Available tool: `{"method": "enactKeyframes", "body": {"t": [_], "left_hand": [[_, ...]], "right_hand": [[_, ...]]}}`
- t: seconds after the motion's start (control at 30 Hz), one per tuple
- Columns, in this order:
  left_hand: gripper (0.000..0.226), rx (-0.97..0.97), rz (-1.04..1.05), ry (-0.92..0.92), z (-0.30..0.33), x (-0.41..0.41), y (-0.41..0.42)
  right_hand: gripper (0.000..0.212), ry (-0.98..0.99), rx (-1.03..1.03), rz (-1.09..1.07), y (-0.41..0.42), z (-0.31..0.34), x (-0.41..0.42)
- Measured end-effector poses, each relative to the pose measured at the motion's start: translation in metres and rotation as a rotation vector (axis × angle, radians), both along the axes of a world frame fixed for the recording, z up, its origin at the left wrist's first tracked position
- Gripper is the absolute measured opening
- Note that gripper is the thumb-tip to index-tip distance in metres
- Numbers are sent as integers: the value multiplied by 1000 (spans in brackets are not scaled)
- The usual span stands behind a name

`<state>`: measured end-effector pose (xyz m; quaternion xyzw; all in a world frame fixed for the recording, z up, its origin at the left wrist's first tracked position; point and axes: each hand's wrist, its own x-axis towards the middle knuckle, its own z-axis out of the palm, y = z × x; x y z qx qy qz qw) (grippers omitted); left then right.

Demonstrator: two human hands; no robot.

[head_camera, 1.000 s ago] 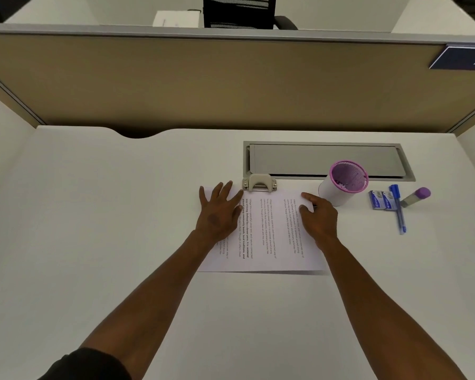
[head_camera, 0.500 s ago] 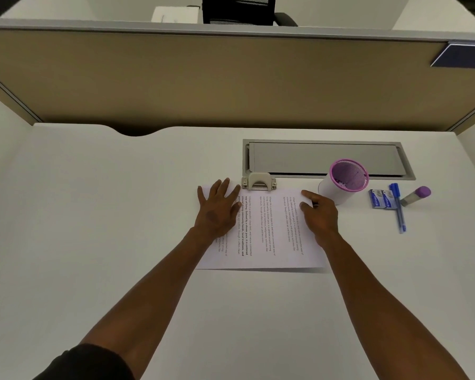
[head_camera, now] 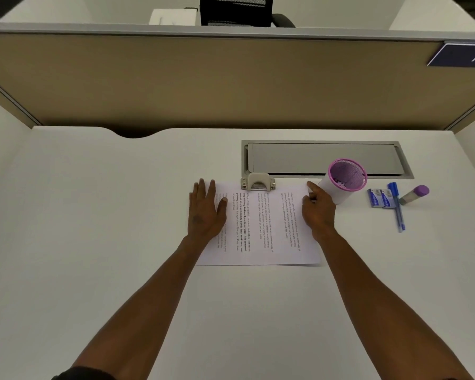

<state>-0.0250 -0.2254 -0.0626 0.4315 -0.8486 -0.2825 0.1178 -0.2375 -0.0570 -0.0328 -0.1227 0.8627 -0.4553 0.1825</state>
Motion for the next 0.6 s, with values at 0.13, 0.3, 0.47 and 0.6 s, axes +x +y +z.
{"method": "enactKeyframes", "body": {"t": [0.13,0.3,0.47,0.6], "left_hand": [[62,-67,-88,-36,0,-4,-7],[52,-148,-125,-72,-1,-6,-15],[48,-170,-158,-7,1,-10,-16],[47,-176,-160,13,4,-16,-16]], "right_hand": [[41,65,66,7,-5,3,-1],[39,42,45,-31,-5,3,0],[37,31,35,-112,-8,0,5],[36,33,26,-142,-9,-2,6]]}}
